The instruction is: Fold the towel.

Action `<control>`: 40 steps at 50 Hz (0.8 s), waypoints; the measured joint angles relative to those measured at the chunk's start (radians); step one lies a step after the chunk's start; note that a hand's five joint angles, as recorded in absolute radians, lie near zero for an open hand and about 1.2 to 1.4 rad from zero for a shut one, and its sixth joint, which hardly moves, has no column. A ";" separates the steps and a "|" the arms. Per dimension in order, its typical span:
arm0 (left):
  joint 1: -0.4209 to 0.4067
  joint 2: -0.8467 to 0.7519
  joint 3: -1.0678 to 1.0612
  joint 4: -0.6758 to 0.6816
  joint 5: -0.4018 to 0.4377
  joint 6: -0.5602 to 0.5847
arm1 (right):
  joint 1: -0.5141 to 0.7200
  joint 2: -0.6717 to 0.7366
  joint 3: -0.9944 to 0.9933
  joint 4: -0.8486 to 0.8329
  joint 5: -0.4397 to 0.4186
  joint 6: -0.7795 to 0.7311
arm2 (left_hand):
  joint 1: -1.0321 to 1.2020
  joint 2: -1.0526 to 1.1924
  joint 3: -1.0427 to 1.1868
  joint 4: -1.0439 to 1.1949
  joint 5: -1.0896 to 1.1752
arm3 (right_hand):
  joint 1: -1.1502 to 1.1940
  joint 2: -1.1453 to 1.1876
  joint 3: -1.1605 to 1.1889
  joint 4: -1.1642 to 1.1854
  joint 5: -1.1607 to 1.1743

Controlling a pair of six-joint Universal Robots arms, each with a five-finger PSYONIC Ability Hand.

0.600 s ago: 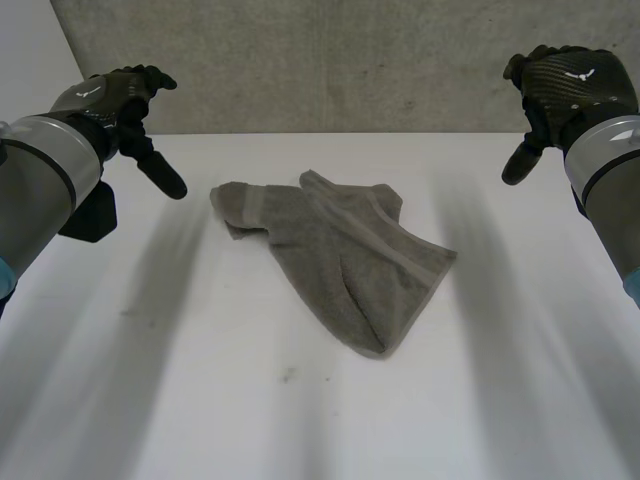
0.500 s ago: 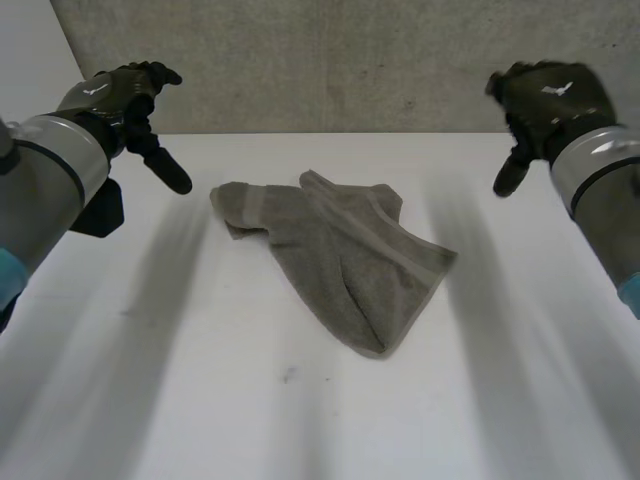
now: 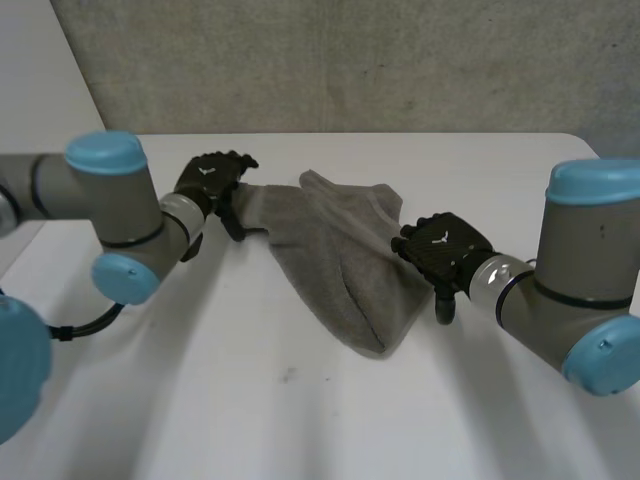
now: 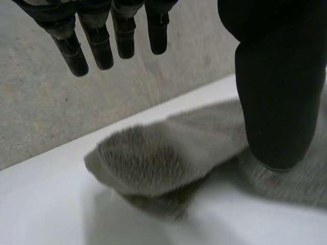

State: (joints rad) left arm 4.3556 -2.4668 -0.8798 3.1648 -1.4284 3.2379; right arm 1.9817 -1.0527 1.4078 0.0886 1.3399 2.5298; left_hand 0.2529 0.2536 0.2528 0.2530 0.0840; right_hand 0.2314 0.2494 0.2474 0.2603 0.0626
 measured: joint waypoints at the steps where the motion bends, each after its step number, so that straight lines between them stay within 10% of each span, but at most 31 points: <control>1: 0.000 -0.034 0.022 0.012 0.001 0.030 | 0.000 0.004 0.013 -0.020 -0.002 0.001 | 0.013 0.014 0.015 0.014 0.009 | 0.000 0.000 0.000 0.000 0.000; 21: -0.003 -0.209 0.161 0.129 -0.012 0.145 | -0.003 0.036 0.087 -0.123 -0.002 0.001 | 0.900 0.924 0.923 0.924 0.901 | 0.000 0.000 0.000 0.000 0.000; 40: -0.002 0.499 -0.810 0.087 -0.046 0.208 | -0.024 -0.008 0.013 -0.051 0.013 0.010 | 0.928 0.963 0.963 0.965 0.933 | 0.000 0.000 0.000 0.000 0.000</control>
State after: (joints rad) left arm 4.3536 -1.9683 -1.6901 3.2513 -1.4740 3.4464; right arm 1.9579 -1.0611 1.4213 0.0380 1.3525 2.5398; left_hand 1.1808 1.2170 1.2161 1.2176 1.0168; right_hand 0.2312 0.2494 0.2474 0.2603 0.0626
